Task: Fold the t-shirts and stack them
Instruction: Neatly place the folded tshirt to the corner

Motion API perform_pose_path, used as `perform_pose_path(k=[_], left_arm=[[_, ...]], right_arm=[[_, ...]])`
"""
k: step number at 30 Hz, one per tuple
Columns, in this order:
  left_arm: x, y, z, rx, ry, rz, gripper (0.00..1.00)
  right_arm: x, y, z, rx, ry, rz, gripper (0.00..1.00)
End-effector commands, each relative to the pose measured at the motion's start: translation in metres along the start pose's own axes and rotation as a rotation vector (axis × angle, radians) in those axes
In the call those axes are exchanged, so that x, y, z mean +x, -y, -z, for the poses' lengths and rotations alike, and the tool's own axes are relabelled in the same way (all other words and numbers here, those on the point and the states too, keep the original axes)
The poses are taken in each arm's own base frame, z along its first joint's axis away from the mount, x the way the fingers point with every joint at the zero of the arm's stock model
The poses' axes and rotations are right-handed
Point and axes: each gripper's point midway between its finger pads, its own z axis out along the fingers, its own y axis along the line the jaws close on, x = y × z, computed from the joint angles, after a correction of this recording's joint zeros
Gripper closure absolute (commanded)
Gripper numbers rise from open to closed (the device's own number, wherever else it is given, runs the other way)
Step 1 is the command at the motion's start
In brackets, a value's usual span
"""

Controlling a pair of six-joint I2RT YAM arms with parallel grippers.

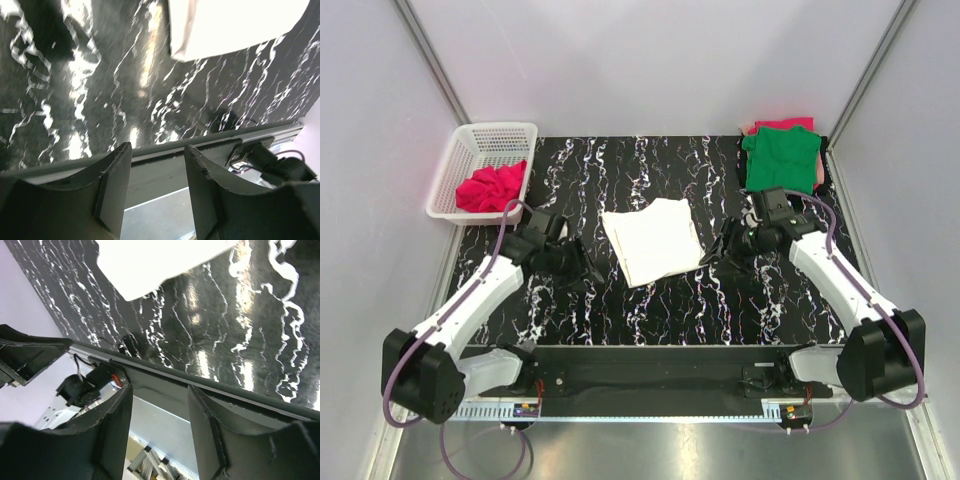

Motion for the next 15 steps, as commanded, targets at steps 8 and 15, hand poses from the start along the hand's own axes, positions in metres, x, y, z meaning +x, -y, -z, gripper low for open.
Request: perform_pose_path(k=[8,15], left_arm=[[-0.033,0.037,0.006,0.044,0.068,-0.065,0.49],[-0.026,0.034,0.005,0.035,0.038,-0.069,0.49]], right_arm=[[-0.025,-0.021,0.002,0.025,-0.030,0.020,0.45],[-0.024,-0.019,0.000,0.050,-0.076,0.046,0.46]])
